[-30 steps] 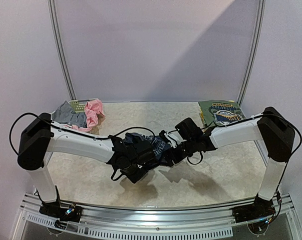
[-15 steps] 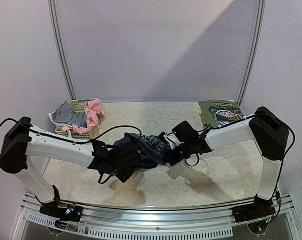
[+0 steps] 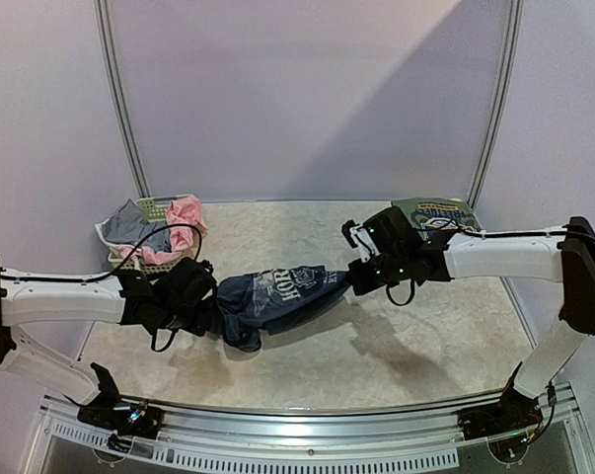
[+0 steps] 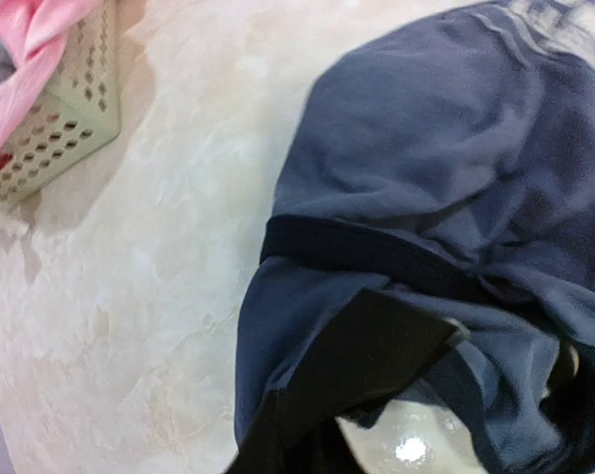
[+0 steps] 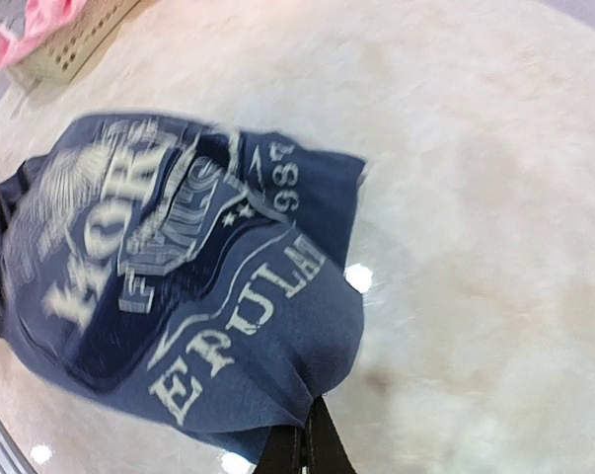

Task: Fold and stack the mixed laundry pile
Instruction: Adjust the crumpled tank top at the center of the board.

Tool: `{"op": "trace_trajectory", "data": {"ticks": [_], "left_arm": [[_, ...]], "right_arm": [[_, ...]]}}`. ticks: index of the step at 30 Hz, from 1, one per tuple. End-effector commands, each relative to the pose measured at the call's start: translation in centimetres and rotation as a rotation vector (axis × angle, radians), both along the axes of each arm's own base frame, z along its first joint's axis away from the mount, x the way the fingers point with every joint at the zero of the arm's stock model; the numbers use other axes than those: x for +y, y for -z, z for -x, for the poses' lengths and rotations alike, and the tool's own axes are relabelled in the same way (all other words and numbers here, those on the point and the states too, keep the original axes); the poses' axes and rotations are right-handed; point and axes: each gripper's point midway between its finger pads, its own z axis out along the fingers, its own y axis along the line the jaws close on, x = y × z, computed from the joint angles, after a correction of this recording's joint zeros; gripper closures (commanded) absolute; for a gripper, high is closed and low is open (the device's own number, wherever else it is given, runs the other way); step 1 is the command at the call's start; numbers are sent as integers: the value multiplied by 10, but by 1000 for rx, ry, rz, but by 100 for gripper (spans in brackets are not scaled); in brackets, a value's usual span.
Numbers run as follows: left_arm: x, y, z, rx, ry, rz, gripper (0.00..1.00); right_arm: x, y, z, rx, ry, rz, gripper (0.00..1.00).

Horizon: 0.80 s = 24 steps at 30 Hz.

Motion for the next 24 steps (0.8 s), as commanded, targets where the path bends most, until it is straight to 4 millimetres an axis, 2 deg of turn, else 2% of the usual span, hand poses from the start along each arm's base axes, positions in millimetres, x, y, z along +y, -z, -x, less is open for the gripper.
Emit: {"op": "trace_trajectory", "data": {"ticks": [1, 3, 5, 6, 8, 11, 13, 15, 19, 24], "left_arm": [[10, 1, -8, -17, -77, 15, 82], [0, 1, -6, -5, -47, 41, 58], [-9, -3, 0, -19, -1, 40, 40], [-13, -8, 3, -32, 23, 32, 33], [-21, -14, 11, -51, 75, 24, 26], [-25, -21, 23, -53, 112, 18, 23], [-27, -24, 32, -45, 128, 17, 23], [-32, -29, 43, -44, 166, 20, 23], [-51, -30, 64, -40, 273, 30, 22], [-69, -20, 84, 7, 359, 41, 32]], "right_arm": [[-26, -10, -12, -22, 95, 65, 100], [-22, -12, -13, -16, 88, 55, 100], [-17, -14, -14, -10, 82, 44, 98], [-16, -13, -15, -5, 82, 45, 96], [-15, -12, -17, 1, 82, 53, 88], [-15, -11, -19, 5, 87, 71, 70], [-17, -12, -20, 5, 96, 80, 54], [-21, -12, -19, 9, 107, 91, 46], [-28, -12, -13, 22, 125, 101, 33], [-34, -13, 5, 49, 131, 82, 29]]}}
